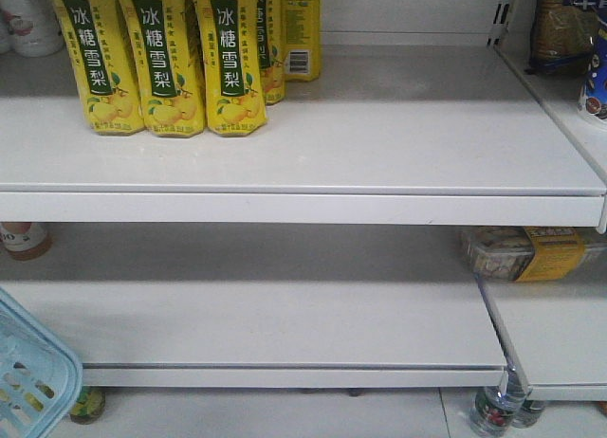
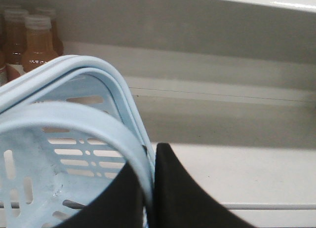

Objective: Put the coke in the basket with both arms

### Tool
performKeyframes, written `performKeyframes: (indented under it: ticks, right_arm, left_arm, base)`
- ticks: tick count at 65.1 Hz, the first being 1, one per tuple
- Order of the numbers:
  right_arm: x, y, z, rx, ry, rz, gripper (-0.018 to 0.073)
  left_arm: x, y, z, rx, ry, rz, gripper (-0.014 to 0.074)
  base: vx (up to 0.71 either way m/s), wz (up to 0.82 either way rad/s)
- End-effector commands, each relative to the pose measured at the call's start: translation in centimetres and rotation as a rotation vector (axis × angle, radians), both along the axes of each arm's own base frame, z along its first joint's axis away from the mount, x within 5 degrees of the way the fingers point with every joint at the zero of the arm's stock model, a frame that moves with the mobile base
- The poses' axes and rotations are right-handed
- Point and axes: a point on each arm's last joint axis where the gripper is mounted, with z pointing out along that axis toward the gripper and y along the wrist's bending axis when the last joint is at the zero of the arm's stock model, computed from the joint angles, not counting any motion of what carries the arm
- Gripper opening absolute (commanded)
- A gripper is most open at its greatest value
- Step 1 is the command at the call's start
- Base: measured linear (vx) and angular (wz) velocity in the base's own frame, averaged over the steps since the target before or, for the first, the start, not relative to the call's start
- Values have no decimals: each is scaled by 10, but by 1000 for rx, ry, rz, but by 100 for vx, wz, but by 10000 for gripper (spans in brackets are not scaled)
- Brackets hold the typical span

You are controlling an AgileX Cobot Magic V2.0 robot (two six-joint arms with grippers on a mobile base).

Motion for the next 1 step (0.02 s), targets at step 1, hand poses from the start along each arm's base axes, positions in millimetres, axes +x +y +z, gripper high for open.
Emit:
performKeyframes:
  ticks: [1]
  right_arm:
    - [-1, 0, 5, -17, -78, 3, -5]
  left_arm:
    - [-2, 1, 26, 64, -201, 9, -6]
  base:
    - [0, 0]
